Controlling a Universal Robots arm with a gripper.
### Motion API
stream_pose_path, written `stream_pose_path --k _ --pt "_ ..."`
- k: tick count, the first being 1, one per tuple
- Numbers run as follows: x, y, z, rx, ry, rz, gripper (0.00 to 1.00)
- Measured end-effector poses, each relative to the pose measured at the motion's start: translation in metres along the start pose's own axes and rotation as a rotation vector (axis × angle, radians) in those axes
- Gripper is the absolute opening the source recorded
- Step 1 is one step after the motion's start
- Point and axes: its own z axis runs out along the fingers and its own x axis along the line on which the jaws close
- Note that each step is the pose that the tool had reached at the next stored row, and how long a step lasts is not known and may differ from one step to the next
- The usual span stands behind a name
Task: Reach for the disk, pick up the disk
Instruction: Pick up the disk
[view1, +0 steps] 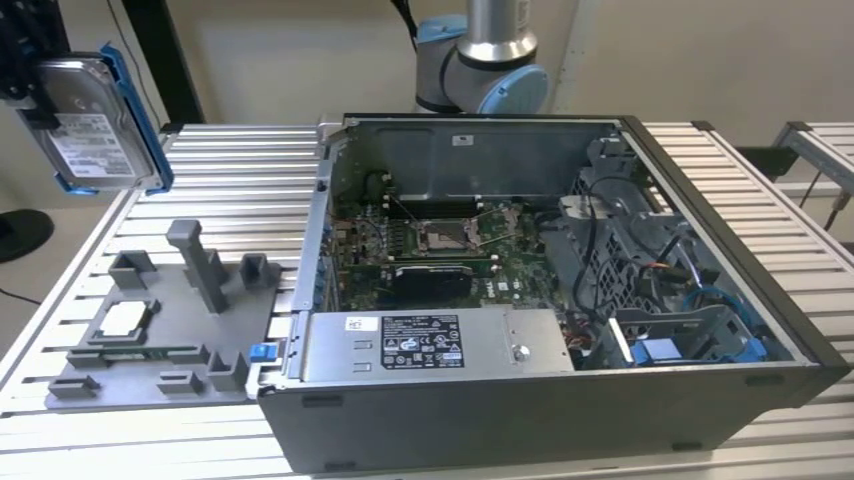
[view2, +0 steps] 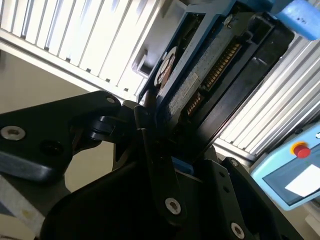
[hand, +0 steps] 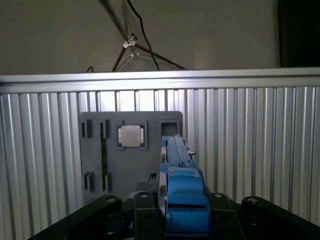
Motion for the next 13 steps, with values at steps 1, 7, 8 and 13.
stream_pose_path --k 1,7,8,13 --pt "0.0 -0.0001 -0.0019 0.0001 -0.0001 0.0 0.0" --pt "0.0 -0.0002 -0.013 0.0 0.0 0.0 0.0" --pt "0.0 -0.0002 -0.0149 0.0001 -0.0001 0.0 0.0" --pt "-0.0001 -0.0004 -0.0235 0.0001 0.0 0.0 0.0"
